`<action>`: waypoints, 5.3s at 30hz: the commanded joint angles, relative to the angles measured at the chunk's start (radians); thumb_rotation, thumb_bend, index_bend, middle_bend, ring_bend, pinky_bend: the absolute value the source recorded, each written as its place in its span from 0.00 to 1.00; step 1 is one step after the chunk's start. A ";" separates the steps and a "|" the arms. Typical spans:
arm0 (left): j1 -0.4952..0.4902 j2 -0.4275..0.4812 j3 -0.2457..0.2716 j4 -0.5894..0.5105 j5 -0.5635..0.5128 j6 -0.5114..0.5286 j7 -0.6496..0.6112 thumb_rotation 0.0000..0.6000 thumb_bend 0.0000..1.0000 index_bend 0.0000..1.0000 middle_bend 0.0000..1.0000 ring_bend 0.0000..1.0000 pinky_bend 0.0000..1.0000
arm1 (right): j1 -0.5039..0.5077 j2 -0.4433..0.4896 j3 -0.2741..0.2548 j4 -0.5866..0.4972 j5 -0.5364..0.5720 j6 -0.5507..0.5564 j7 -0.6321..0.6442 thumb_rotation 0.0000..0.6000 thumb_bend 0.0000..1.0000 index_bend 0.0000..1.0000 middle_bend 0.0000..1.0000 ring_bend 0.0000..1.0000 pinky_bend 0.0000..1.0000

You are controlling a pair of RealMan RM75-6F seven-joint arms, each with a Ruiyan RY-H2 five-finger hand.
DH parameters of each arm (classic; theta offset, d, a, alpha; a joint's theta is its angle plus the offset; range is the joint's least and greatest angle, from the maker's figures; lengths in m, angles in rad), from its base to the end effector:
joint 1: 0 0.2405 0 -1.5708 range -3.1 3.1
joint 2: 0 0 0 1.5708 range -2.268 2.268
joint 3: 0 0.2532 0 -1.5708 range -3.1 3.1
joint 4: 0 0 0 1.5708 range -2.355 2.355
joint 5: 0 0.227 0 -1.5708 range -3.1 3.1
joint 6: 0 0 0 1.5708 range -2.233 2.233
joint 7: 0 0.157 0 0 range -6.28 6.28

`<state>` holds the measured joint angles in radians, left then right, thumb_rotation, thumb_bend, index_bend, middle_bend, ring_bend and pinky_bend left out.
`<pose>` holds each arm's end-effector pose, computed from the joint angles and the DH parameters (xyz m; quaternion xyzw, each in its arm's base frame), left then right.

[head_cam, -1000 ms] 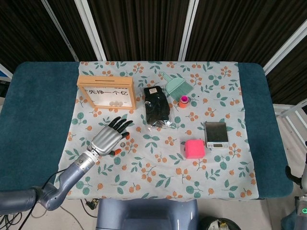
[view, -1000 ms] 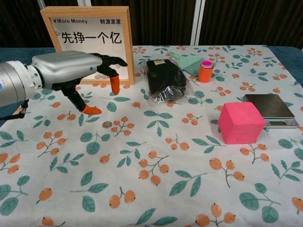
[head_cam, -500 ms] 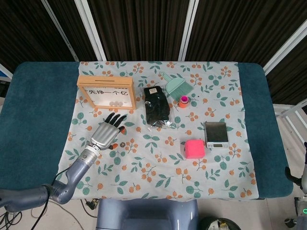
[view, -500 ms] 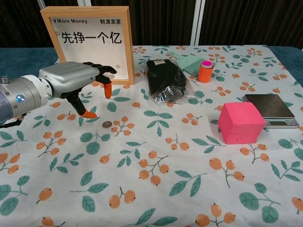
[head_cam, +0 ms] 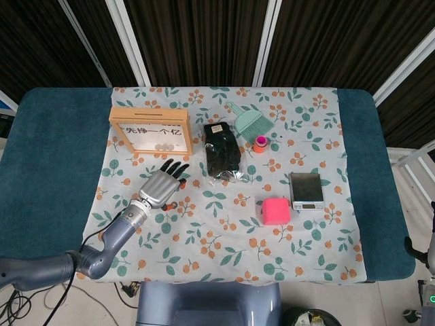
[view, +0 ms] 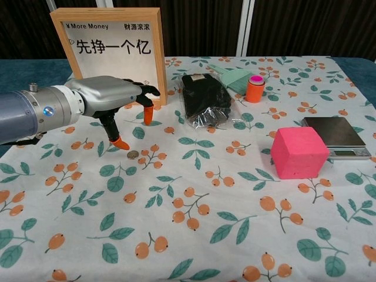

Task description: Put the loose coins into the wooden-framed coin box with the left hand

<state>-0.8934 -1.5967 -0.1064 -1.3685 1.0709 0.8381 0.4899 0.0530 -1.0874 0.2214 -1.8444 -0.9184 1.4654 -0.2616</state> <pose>-0.1245 0.3705 -0.0705 -0.8268 -0.2794 -0.2895 0.3930 -0.3421 -0.1965 0.1695 0.4047 -0.4951 0.2785 0.7166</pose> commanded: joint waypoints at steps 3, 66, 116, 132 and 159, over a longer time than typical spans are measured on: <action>0.008 -0.016 0.008 0.013 -0.021 0.019 0.028 1.00 0.10 0.41 0.01 0.00 0.00 | -0.001 -0.002 -0.002 -0.004 -0.002 0.005 -0.005 1.00 0.39 0.09 0.03 0.00 0.00; 0.014 -0.115 0.024 0.145 0.006 -0.028 -0.015 1.00 0.11 0.52 0.01 0.00 0.00 | 0.002 0.016 -0.006 -0.021 0.026 -0.008 -0.001 1.00 0.39 0.09 0.03 0.00 0.00; 0.009 0.002 -0.044 -0.079 -0.020 0.009 -0.015 1.00 0.62 0.67 0.09 0.00 0.00 | 0.007 0.023 -0.008 -0.026 0.044 -0.014 0.004 1.00 0.40 0.09 0.03 0.00 0.00; -0.193 0.427 -0.332 -0.364 -0.328 -0.124 0.040 1.00 0.62 0.67 0.08 0.00 0.00 | 0.008 0.015 -0.012 -0.028 0.042 -0.002 -0.009 1.00 0.39 0.09 0.03 0.00 0.00; -0.512 0.403 -0.057 0.121 -0.779 -0.370 0.099 1.00 0.65 0.69 0.09 0.00 0.00 | 0.008 0.007 -0.003 -0.026 0.060 0.012 -0.019 1.00 0.39 0.09 0.03 0.00 0.00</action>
<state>-1.4080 -1.1863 -0.1674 -1.2645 0.2836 0.4890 0.6140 0.0609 -1.0802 0.2186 -1.8702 -0.8588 1.4776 -0.2801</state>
